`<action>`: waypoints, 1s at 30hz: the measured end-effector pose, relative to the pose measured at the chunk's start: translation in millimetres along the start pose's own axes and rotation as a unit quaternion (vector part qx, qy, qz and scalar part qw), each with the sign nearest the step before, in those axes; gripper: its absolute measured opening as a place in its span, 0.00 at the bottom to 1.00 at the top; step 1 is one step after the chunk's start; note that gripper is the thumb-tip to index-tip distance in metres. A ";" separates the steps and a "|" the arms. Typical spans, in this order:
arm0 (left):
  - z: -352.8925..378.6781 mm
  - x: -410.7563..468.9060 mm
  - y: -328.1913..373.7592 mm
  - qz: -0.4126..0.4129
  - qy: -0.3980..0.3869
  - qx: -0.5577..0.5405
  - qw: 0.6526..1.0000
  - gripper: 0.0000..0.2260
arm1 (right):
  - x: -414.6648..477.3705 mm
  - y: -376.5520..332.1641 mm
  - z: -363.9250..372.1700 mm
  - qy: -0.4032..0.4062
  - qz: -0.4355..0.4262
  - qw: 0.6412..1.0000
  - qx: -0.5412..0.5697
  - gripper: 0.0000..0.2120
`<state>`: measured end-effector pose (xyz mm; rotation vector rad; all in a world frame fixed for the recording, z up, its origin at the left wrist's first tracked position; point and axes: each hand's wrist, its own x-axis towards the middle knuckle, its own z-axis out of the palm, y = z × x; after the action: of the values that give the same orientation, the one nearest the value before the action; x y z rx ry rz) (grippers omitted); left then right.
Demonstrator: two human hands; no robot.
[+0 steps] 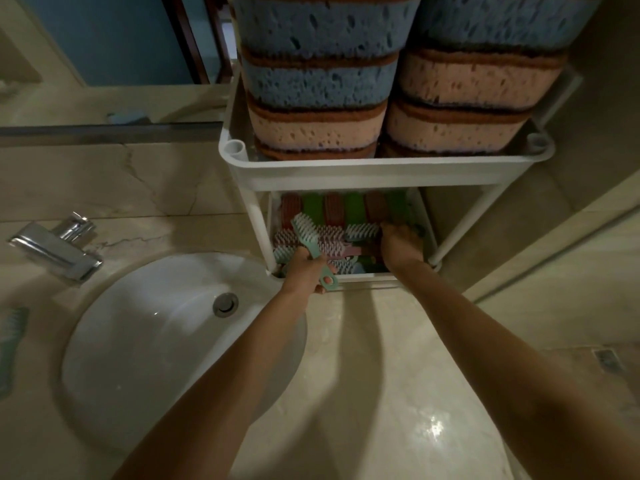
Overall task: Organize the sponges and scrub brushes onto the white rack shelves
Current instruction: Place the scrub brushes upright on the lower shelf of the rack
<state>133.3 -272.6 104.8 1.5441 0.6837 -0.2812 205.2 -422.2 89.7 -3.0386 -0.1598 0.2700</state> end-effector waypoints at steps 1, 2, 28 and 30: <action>0.0 0.0 -0.1 -0.002 0.001 -0.006 1.000 0.10 | -0.2 0.8 0.8 -0.005 0.002 1.000 0.003 0.13; 0.0 -0.2 0.2 -0.005 0.002 -0.010 1.000 0.09 | -1.0 1.2 1.2 -0.006 0.003 1.000 0.006 0.13; 3.3 -10.6 -4.9 0.273 -0.035 0.446 0.852 0.19 | -16.4 -8.9 -50.8 -0.054 -0.077 0.969 0.229 0.20; 2.9 -6.1 -10.0 0.250 -0.067 0.515 0.817 0.21 | -18.1 -7.0 -41.4 -0.057 -0.094 0.977 0.182 0.20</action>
<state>123.4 -277.3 99.7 2.6358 -0.0878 -0.3794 194.3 -420.4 134.0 -2.6241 -0.3614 0.4080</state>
